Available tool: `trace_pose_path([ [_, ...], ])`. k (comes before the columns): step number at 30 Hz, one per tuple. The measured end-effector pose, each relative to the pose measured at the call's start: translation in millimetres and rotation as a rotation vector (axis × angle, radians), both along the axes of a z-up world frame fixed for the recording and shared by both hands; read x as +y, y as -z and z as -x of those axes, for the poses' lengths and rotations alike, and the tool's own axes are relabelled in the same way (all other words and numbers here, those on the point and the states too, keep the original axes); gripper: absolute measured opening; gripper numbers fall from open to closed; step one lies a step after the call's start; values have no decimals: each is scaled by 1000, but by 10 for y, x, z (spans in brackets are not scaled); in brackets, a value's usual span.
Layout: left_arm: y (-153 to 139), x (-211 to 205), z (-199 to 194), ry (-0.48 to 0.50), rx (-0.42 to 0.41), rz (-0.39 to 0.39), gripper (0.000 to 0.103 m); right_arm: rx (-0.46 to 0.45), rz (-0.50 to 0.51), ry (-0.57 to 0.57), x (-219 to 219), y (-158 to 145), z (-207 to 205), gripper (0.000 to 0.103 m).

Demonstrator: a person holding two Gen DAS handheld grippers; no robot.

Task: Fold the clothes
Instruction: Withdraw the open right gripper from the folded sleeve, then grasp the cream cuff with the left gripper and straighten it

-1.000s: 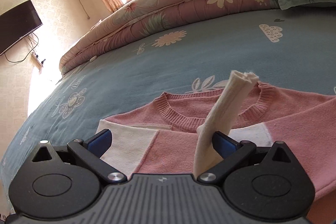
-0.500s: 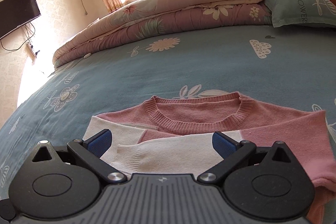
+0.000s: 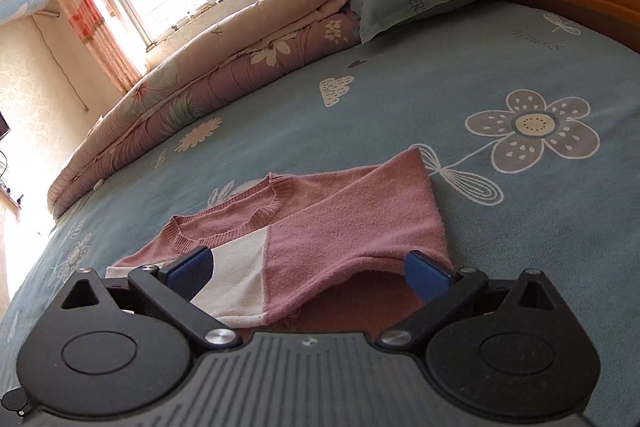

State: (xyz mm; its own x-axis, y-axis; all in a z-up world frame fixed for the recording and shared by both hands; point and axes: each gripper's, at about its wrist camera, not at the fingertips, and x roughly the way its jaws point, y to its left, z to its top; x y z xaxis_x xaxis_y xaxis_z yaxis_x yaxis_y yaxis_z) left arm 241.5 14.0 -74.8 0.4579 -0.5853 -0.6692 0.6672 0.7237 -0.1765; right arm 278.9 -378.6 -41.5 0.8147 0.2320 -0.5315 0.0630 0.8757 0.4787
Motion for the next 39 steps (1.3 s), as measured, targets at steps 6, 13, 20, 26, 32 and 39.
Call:
trace_pose_path([
  [6,-62,-85,-236,-119,44,48,102,-17,-91,-107,226,316,265,103],
  [13,-278,-322,-794,-215,153,101,102,-20,-10,-299,682,532,513,103],
  [20,-146,-264,-1390,-365,347,277,102,-42,3,-368,670,594,627,103],
  [26,93,-79,-1524,-479,447,300,102,-46,-55,-370,581,611,617,103],
  [32,166,-103,-1726,-469,492,356,102,-53,1,-378,657,605,633,103],
  [39,326,48,-1915,-438,601,500,102,-57,-14,-376,633,621,647,103],
])
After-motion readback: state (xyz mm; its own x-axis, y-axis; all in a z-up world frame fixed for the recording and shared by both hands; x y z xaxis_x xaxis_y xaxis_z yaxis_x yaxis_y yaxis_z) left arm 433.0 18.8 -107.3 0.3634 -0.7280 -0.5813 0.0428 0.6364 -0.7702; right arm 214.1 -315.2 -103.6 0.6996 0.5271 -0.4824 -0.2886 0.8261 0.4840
